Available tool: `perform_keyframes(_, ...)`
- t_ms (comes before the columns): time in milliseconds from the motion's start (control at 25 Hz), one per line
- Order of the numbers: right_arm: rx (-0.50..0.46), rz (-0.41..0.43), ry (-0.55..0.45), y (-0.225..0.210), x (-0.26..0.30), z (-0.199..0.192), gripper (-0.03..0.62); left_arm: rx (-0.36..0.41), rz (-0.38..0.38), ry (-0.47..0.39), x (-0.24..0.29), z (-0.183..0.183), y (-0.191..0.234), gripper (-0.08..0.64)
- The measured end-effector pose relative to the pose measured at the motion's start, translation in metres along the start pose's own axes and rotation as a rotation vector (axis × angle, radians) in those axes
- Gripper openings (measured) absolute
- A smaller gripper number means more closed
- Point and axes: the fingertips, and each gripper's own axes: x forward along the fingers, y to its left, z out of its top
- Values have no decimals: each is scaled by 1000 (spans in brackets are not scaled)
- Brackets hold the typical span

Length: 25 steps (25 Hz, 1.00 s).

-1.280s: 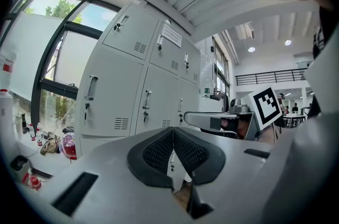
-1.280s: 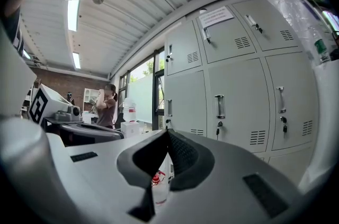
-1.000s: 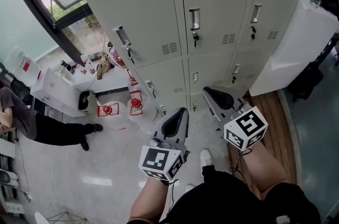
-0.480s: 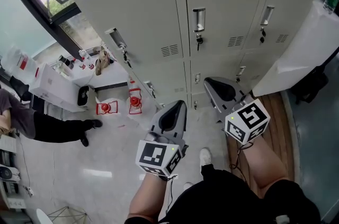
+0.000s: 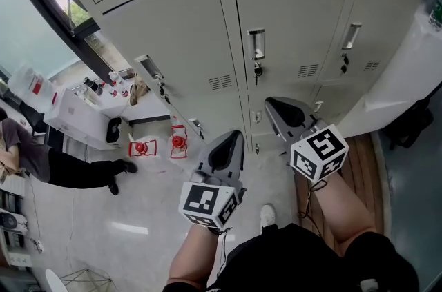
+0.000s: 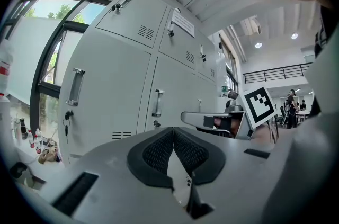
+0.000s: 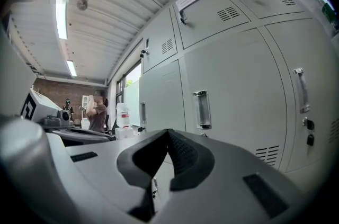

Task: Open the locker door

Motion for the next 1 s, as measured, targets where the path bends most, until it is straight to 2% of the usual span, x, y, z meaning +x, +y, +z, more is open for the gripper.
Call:
perform_keyframes(320,-1,13,-28,-19,5,20,54,33,23,-20,10,17,-8,17)
perform_keyframes(640,14,30,-17,-20,15,19,54,9,34,-16,12,20,-3,17)
perform_keyframes(800,20,7,-1,-22,23,13,54,-3,18,-9,16,16,3,17)
perform_keyframes(840,20,0,-1,-23,26,13,60,-4,11,-8,18,16,5,17)
perform_keyframes(880,19,-8,-2,-24,29,14,96,-4,1,-8,21,15,6,17)
perform_keyframes(1000,14,-43,0,-28,39,14,103,-1,-39,-1,28,14,11,17)
